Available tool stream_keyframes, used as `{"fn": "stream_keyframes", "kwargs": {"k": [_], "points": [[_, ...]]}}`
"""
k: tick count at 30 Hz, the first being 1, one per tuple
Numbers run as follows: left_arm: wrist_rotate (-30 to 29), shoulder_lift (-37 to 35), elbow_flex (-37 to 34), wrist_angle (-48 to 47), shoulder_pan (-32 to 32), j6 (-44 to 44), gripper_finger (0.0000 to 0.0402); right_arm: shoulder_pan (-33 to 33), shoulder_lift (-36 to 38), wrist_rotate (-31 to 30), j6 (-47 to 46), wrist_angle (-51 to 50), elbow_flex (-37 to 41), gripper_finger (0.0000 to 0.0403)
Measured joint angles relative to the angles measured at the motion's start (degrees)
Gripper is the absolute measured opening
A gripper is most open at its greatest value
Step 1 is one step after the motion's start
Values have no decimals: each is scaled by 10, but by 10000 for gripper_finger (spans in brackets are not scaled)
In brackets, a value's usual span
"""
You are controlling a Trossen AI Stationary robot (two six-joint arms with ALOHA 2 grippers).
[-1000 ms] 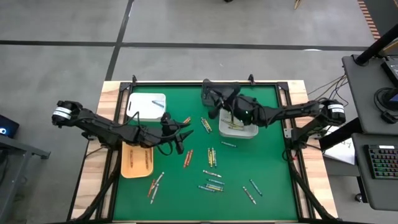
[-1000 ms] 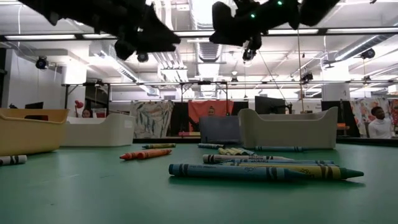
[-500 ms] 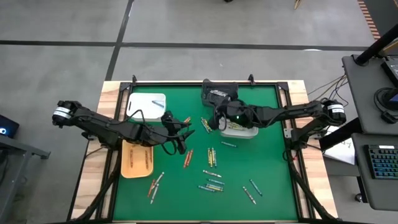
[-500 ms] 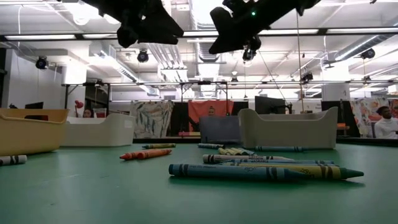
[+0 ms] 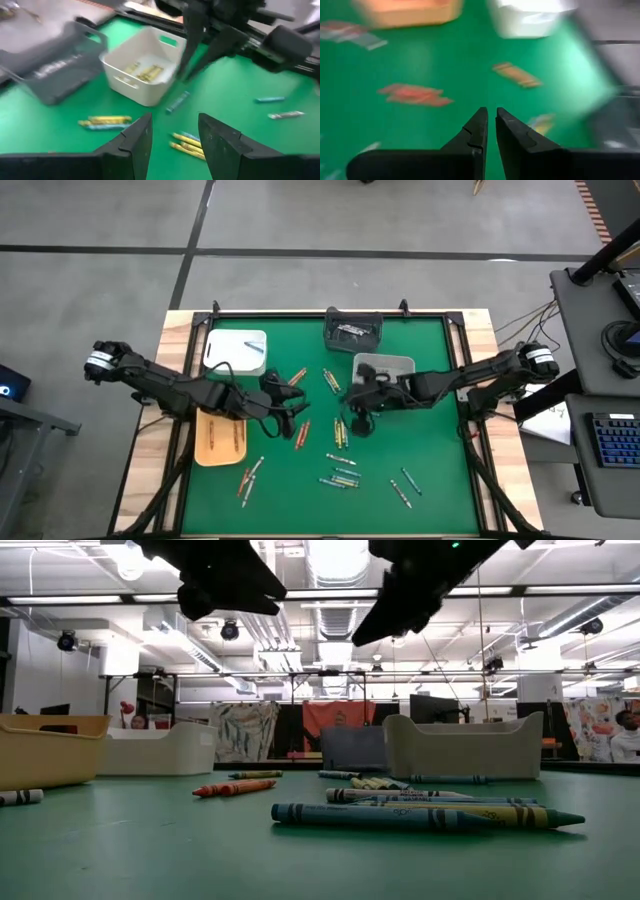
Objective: Sort crayons
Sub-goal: Put the orange crayon into the orange bin
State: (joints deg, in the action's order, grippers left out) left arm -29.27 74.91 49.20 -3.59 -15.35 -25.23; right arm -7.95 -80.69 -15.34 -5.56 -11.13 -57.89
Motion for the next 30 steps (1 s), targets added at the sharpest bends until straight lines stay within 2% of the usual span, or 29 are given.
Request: {"fn": "stream_keyframes", "kwargs": {"k": [4, 6, 8, 16, 24, 30], "points": [[85, 2, -1, -11, -14, -38, 142, -15, 0, 154, -18, -42, 0, 27], [114, 10, -1, -13, -26, -65, 142, -24, 0, 203, -48, -63, 0, 27], [119, 23, -1, -14, -38, -92, 142, -36, 0, 227, -78, -89, 0, 27], [119, 99, -2, -13, -60, -150, 142, -77, 0, 230, -162, -201, 0, 27], [119, 149, -2, -62, -62, -224, 142, -85, 0, 227, -176, -216, 0, 27], [118, 150, -2, -87, -61, -236, 142, -85, 0, 168, -171, -212, 0, 27]]}}
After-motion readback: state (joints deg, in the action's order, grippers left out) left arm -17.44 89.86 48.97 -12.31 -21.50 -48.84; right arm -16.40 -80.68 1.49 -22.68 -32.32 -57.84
